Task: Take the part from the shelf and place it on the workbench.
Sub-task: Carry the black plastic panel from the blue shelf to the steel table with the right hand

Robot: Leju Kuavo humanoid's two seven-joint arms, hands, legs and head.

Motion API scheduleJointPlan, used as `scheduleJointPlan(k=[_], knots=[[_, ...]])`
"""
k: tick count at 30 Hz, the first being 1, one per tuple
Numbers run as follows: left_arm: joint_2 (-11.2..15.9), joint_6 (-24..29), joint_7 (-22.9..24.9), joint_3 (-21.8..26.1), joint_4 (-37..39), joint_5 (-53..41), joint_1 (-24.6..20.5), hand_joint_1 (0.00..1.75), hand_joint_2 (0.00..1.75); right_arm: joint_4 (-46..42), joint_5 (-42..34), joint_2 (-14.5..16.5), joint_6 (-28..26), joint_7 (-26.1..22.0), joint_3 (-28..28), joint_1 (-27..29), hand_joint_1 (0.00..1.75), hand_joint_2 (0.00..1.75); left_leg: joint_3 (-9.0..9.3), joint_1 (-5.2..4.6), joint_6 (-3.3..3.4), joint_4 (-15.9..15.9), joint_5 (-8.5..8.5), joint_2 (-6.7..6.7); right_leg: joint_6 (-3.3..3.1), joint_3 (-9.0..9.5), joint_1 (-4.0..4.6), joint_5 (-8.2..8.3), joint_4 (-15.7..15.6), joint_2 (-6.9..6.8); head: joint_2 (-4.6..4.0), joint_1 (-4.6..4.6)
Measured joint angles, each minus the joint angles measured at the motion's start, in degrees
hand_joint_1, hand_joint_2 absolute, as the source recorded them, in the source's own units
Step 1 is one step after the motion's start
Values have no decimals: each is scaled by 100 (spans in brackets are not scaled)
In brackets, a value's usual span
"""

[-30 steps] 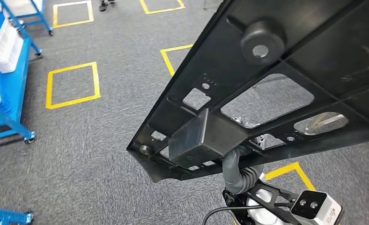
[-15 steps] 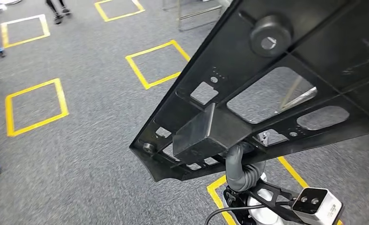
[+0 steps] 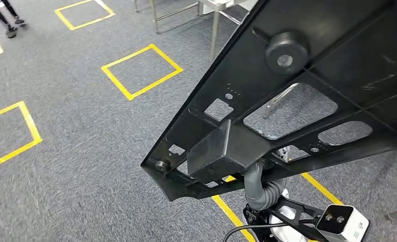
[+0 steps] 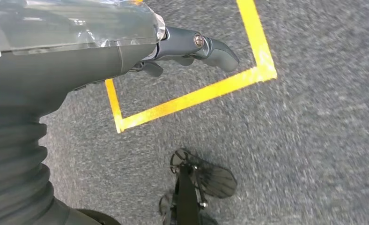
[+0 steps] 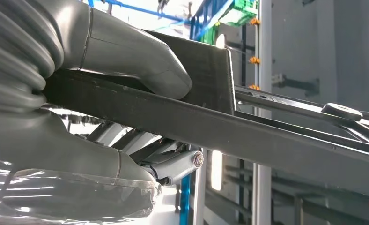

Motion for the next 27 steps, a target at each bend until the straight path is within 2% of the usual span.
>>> scheduleJointPlan(k=[1, 2, 4, 5, 6, 7, 8, 9, 10, 11, 12, 13, 14, 15, 16, 17, 18, 19, 20, 21, 22, 24, 25, 26, 27], knots=[[-2, -22, 1, 0, 0, 0, -4, 0, 175, -10, -1, 0, 7, -1, 0, -3, 175, 175, 13, -10, -29, 5, -14, 46, -30, 100, 23, 38, -189, -61, 0, 0], [-3, -40, 4, 0, 0, 2, -8, 0, 175, -18, -1, 0, 15, -1, -1, -4, 175, 175, 25, -19, -61, 4, -23, 95, -58, 114, 46, 30, -238, -57, 0, 0], [-11, -57, 8, 1, 0, 6, -26, 0, 175, -31, -2, 0, 43, 1, -4, -2, 175, 175, 60, -14, -125, -18, -35, 189, -115, 110, 49, 54, -260, 72, 1, -1], [-16, -57, 9, 1, 0, 8, -37, 0, 175, -41, 1, 1, 63, 0, -7, -4, 175, 175, 73, -2, -157, 0, -67, 138, -148, 130, 36, 70, -292, 129, 1, -1], [-24, -56, 9, 1, 0, 8, -47, 0, 175, -50, 3, 3, 84, -1, -9, -15, 175, 175, 43, 11, -182, 111, -157, 24, -182, 153, 17, 89, -326, 182, 1, -1], [-31, -54, 10, 1, 0, 8, -47, 0, 175, -57, 5, 9, 98, -2, -10, -27, 175, 175, -53, 23, -201, 354, -308, -127, -210, 174, 0, 103, -353, 236, 1, -1], [-37, -51, 11, 1, 0, 7, -39, 0, 175, -60, 6, 14, 109, -3, -12, -39, 175, 175, -217, 34, -214, 725, -500, -288, -229, 182, -2, 109, -366, 295, 0, -1], [-43, -49, 14, 1, 0, 7, -23, 0, 175, -57, 5, 19, 111, -1, -14, -47, 175, 175, -426, 36, -222, 1151, -686, -369, -241, 180, 4, 110, -364, 364, 0, -1], [-44, -48, 19, 1, 0, 7, -5, 0, 175, -54, 5, 22, 111, 1, -15, -47, 175, 175, -615, 36, -228, 1504, -796, -403, -245, 177, 12, 110, -358, 438, 0, -1], [-44, -47, 27, 2, 0, 7, 9, 0, 175, -49, 4, 22, 109, 2, -17, -48, 175, 175, -726, 36, -231, 1675, -788, -416, -246, 175, 17, 110, -350, 516, 0, -1], [-44, -47, 35, 2, 0, 5, 15, 0, 175, -45, 4, 22, 104, 3, -17, -52, 175, 175, -731, 37, -227, 1617, -664, -423, -242, 176, 19, 107, -338, 593, 0, -1], [-44, -47, 42, 3, 0, 1, 14, 0, 175, -42, 3, 22, 97, 3, -17, -57, 175, 175, -628, 41, -217, 1337, -450, -448, -234, 179, 18, 102, -323, 668, 0, 0], [-45, -46, 45, 3, 0, -3, 10, 0, 175, -40, 2, 23, 88, 2, -17, -64, 175, 175, -461, 49, -204, 928, -212, -527, -222, 181, 15, 94, -307, 739, 0, 0], [-45, -45, 47, 3, 0, -7, 5, 0, 175, -40, 1, 23, 79, 2, -18, -70, 175, 175, -297, 61, -187, 541, -57, -668, -200, 172, 21, 84, -286, 802, 0, 0], [-45, -44, 48, 3, 0, -10, 2, 0, 175, -40, 0, 23, 69, 2, -18, -77, 175, 175, -179, 71, -171, 262, 31, -794, -172, 151, 20, 83, -267, 866, 1, -1], [-45, -43, 50, 3, 0, -13, 4, 0, 175, -41, 3, 23, 51, 2, -18, -82, 175, 175, -122, 73, -154, 117, 49, -887, -140, 124, 14, 87, -253, 925, 1, -1], [-45, -44, 53, 3, 0, -18, 5, 0, 175, -42, 10, 23, 28, 2, -18, -85, 175, 175, -106, 64, -130, 84, 23, -911, -100, 97, 4, 99, -249, 987, 1, -1], [-45, -45, 55, 3, 0, -25, 5, 0, 175, -44, 21, 23, -2, 3, -17, -87, 175, 175, -102, 57, -99, 76, 32, -858, -59, 76, -10, 115, -256, 1053, 1, -1], [-49, -48, 56, 3, 0, -37, -1, 0, 175, -48, 33, 23, -35, 2, -17, -84, 175, 175, -93, 58, -60, 55, 47, -790, -29, 61, -19, 110, -241, 1059, 0, -1], [-51, -53, 57, 3, 0, -50, -12, 0, 175, -56, 45, 21, -62, 2, -17, -87, 175, 175, -82, 63, -15, 30, 62, -724, -4, 18, -14, 56, -164, 970, 0, 1], [-54, -56, 58, 3, 0, -62, -19, 0, 175, -63, 57, 20, -85, 2, -16, -93, 175, 175, -78, 68, 24, 6, 77, -651, 12, -74, -3, -62, 25, 817, 0, 1], [-56, -54, 64, 3, 0, -76, -10, 0, 175, -73, 77, 17, -105, 1, -13, -108, 175, 175, -75, 54, 70, -11, 81, -501, 30, -414, 4, -429, 725, 469, 0, 2], [-56, -49, 73, 4, 0, -78, 2, 0, 175, -73, 84, 16, -108, 1, -12, -111, 175, 175, -77, 42, 77, -10, 76, -416, 41, -606, -4, -583, 1115, 389, 0, 2], [-56, -44, 81, 4, 0, -79, 11, 0, 175, -72, 85, 14, -109, 1, -11, -111, 175, 175, -77, 34, 79, -9, 71, -335, 49, -735, -14, -652, 1374, 350, 0, 2], [-56, -42, 90, 4, 0, -82, 12, 0, 175, -70, 80, 11, -113, 1, -11, -113, 175, 175, -75, 28, 78, -8, 64, -254, 54, -754, -22, -609, 1419, 325, 0, 2]])
